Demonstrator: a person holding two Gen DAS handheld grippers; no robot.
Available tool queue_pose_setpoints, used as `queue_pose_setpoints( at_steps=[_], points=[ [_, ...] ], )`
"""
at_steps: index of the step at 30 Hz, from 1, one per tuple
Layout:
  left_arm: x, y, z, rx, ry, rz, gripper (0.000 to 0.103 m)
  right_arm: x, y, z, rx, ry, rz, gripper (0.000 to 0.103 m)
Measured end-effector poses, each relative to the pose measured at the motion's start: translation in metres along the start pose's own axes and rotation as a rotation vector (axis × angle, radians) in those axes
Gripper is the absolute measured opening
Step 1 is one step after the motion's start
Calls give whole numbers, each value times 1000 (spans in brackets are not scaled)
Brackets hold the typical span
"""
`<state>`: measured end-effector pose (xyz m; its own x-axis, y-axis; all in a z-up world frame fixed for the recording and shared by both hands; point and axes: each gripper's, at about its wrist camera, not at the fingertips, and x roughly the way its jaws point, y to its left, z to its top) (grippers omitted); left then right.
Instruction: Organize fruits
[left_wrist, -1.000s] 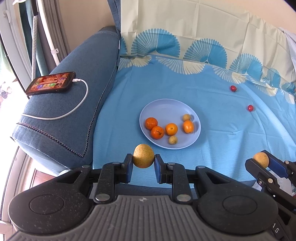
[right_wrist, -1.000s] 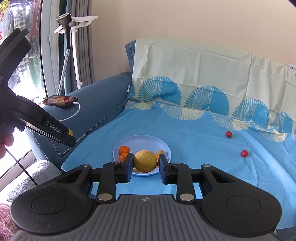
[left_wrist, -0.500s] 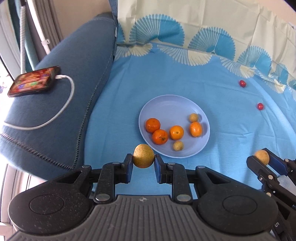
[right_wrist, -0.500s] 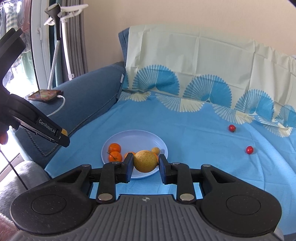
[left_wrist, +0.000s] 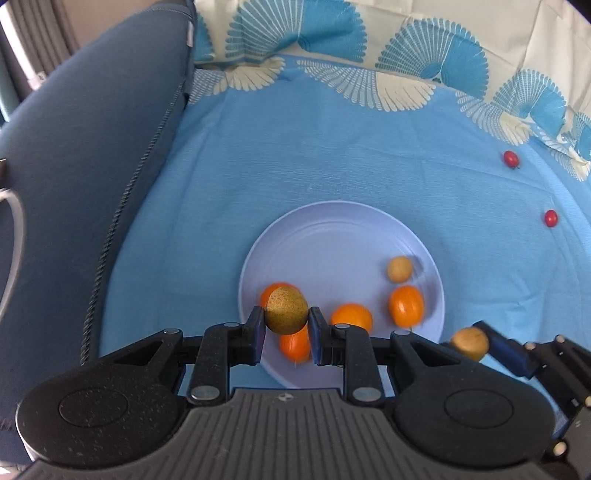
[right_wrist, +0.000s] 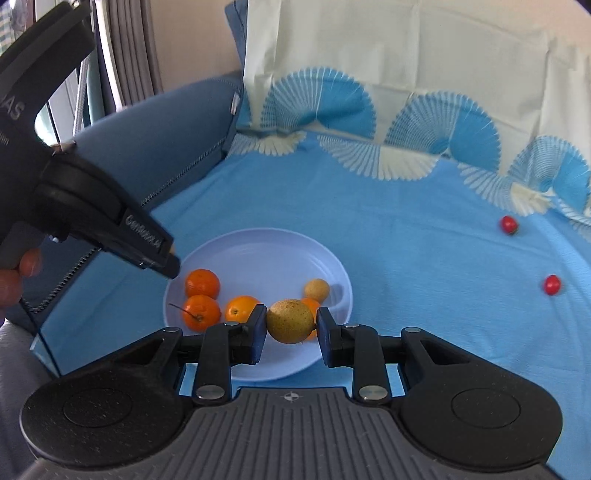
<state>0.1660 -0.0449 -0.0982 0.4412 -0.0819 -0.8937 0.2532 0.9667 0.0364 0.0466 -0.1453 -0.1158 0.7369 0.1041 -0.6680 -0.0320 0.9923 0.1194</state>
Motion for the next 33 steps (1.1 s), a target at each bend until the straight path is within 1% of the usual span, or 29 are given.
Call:
queue_pose_setpoints(
  at_steps=[2, 5, 9, 10, 11, 12, 13, 14, 15, 16, 17, 19, 22, 25, 27, 29, 33],
  points=[
    [15, -1, 8, 6, 14, -4, 27, 16, 0, 1, -12, 13, 10, 30],
    [35, -4, 16, 24, 31, 11, 27, 39, 0, 2, -27, 42, 18, 30],
    [52, -8, 24, 50, 45, 9, 28, 58, 2, 1, -38, 72, 34, 30],
    [54, -8, 26, 61, 42, 4, 37, 61, 2, 2, -39, 79, 44, 31],
    [53, -9, 28, 69, 35, -4, 50, 64, 2, 3, -38, 86, 53, 32],
    [51, -7, 29, 66, 19, -11, 84, 65, 1, 4, -32, 86, 57, 34],
    [46, -4, 29, 50, -12, -11, 102, 64, 1, 5, -31, 82, 61, 48],
    [38, -1, 26, 31, -59, -16, 103, 62, 1, 6, -32, 72, 62, 61],
    [30, 1, 24, 30, -87, -29, 102, 58, 0, 7, -30, 60, 59, 66],
    [24, 2, 21, 43, -89, -39, 102, 54, 0, 7, -29, 54, 55, 72],
    [18, 3, 16, 49, -83, -32, 102, 49, -1, 7, -25, 54, 52, 77],
    [6, 6, 3, 51, -85, 16, 102, 36, -2, 4, -11, 59, 39, 83],
    [-16, 9, -20, 63, -90, 85, 102, 11, -4, -2, 21, 65, 25, 88],
    [-40, 12, -44, 40, -67, 127, 103, -17, -1, -8, 41, 54, 0, 92],
    [-56, 15, -57, 11, -52, 122, 103, -37, 2, -12, 52, 33, -14, 92],
    [-73, 20, -71, -16, -54, 115, 103, -59, 5, -16, 67, 1, -27, 95],
    [-104, 21, -96, -33, -108, 116, 103, -99, 14, -22, 60, -65, -39, 98]
  ],
)
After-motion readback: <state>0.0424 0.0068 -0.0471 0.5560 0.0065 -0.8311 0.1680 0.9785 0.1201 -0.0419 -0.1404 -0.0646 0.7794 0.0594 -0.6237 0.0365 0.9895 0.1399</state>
